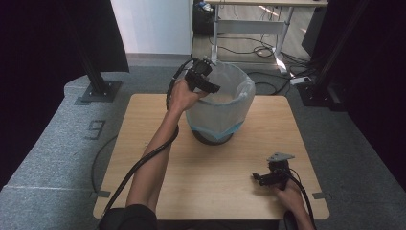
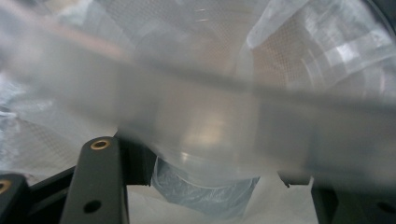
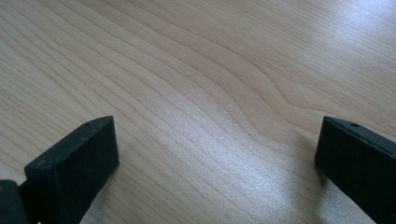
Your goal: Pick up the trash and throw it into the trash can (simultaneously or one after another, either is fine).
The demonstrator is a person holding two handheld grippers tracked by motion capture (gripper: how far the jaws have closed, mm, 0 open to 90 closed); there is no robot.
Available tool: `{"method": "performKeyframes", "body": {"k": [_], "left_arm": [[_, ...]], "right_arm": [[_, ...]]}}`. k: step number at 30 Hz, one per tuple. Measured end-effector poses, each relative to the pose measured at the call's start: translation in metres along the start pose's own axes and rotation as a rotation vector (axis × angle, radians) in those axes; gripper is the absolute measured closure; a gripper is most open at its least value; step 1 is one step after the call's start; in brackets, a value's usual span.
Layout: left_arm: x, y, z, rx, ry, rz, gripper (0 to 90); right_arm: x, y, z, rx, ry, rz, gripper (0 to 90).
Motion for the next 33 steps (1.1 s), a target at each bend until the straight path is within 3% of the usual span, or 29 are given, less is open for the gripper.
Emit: {"method": "performKeyframes", "body": {"k": [3,10,13,26,33], "left_arm": [[0.002,0.0,-0.004,-0.01,-0.017,0.002,33.7],[0.006,-0.003,-0.011,-0.046,-0.044,0.023,6.8],[0.007,-0.004,-0.011,-0.053,-0.05,0.022,0.5],[0.007,-0.004,0.012,-0.023,-0.009,0.004,0.0],[0.007,-0.005,0.027,-0.028,0.003,-0.01,0.0]], "right_arm": [[0.0,0.0,0.0,0.0,0.0,0.0,0.0],[0.0,0.0,0.0,0.0,0.0,0.0,0.0],[0.0,0.0,0.0,0.0,0.0,0.0,0.0],[0.0,0.0,0.0,-0.002,0.0,0.003,0.0],[0.0,0.0,0.0,-0.002,0.0,0.003,0.0]]}}
Point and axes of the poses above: each handheld gripper's, and its own axes: z roughly backward along the jaws, x roughly out of its underside, y roughly to its right, the point moved 3 cm from there along -z, roughly forward along the jaws, and after that the axes turned 13 degrees about -z, right-handed, at the moved point
